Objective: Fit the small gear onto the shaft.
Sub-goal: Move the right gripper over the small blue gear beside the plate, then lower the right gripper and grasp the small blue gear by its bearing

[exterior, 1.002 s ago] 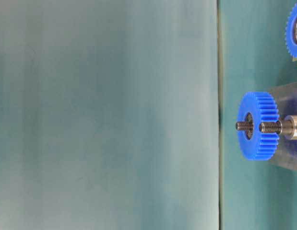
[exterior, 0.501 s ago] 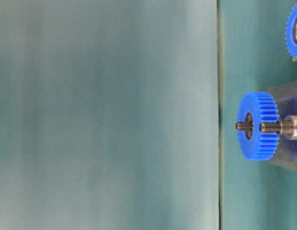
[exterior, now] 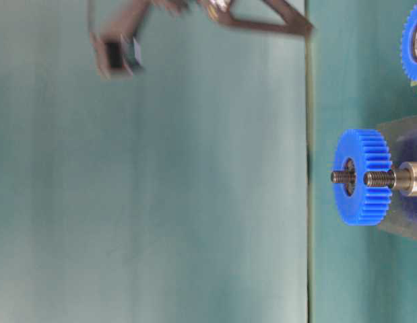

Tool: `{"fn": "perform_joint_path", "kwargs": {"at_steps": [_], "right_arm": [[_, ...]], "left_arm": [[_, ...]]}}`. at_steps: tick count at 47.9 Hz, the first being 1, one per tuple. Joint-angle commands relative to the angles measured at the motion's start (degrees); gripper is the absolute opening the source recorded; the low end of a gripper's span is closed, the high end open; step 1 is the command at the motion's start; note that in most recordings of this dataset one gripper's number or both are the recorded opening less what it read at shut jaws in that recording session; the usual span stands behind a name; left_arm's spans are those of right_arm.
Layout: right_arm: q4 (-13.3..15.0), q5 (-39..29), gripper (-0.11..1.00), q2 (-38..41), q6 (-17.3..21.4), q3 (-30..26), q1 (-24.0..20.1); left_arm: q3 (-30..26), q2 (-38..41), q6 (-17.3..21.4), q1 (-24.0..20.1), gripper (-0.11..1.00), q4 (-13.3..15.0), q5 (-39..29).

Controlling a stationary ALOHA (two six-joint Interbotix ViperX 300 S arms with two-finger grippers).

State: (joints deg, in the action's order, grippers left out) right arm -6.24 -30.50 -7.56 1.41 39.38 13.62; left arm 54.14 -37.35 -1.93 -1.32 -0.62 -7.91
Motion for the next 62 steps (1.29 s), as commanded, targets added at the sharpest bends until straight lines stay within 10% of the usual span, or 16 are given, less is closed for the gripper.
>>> {"fn": "perform_joint_path", "kwargs": {"at_steps": [1, 15, 62], "right_arm": [[-0.18, -0.18, 0.16, 2.20, 0.53, -2.20, 0.18], [0.18, -2.02, 0.92, 9.14, 0.97, -5.36, 0.18], [0.18, -7.47, 0.93, 14.77, 0.97, -8.44, -1.76]], "left_arm": [[-1.93, 0.00, 0.09, 0.00, 0.00, -0.18, 0.18], [-1.49, 0.53, 0.09, 0.00, 0.00, -0.18, 0.18], [-1.23, 1.23, -0.26, 0.09, 0.00, -0.18, 0.44]]}}
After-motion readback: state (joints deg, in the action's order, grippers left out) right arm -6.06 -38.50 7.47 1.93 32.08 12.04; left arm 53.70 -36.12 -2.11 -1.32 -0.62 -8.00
